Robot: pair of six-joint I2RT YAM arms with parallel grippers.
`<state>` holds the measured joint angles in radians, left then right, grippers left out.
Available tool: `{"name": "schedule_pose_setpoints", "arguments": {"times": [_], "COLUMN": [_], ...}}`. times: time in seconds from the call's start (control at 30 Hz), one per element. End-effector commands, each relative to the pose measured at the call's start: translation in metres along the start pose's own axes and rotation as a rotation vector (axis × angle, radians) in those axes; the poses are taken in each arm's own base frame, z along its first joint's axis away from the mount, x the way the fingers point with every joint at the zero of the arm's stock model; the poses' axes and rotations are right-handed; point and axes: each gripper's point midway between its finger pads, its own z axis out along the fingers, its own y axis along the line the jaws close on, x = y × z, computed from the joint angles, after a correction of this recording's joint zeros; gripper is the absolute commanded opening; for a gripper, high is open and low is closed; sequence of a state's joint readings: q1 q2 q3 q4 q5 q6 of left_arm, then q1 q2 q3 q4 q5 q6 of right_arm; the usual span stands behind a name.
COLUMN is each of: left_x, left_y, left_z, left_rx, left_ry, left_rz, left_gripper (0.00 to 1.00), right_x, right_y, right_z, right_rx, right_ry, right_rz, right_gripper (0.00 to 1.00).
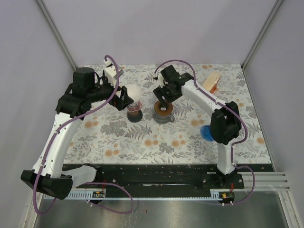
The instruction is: Place the coffee filter in the dripper
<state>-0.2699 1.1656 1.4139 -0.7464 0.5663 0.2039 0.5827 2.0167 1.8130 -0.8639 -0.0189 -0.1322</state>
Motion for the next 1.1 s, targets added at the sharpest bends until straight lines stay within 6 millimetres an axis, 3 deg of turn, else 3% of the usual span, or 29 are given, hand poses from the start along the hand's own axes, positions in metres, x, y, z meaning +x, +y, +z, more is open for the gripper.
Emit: {"name": "schedule_pose_setpoints", "arguments": {"times": [0.0, 0.1, 0.37, 0.7, 0.93, 1.07], "left_x": [-0.02, -0.02, -0.018, -0.008, 0.001, 0.002], "left_y": [0.002, 0.001, -0.004, -0.008, -0.006, -0.007], "left_z": [-0.011, -0.011, -0.007, 0.0, 0.003, 0.003], "left_rx": [-0.028, -0.025, 0.016, 0.054, 0.049, 0.055], "left_ry": [-0.07, -0.069, -0.081, -0.099, -0.082, -0.076], "left_rz": [0.054, 0.061, 0.07, 0.059, 0.069, 0.071], "left_gripper": [0.98, 0.98, 0.98, 0.98, 0.98, 0.98], "right_x": [-0.053, -0.053, 0.02, 0.159, 0.19, 0.211], "right_y": [0.001, -0.006, -0.057, -0.077, -0.089, -0.092], "right_z": [-0.077, -0.104, -0.152, -0.147, -0.14, -0.123], "right_rx": [0.023, 0.066, 0.365, 0.479, 0.546, 0.551], "right_ry": [-0.261, -0.302, -0.151, 0.242, 0.389, 0.502], "right_rz": [0.022, 0.01, -0.121, -0.226, -0.278, -0.327], "right_gripper": [0.85, 0.89, 0.92, 0.91, 0.88, 0.86]}}
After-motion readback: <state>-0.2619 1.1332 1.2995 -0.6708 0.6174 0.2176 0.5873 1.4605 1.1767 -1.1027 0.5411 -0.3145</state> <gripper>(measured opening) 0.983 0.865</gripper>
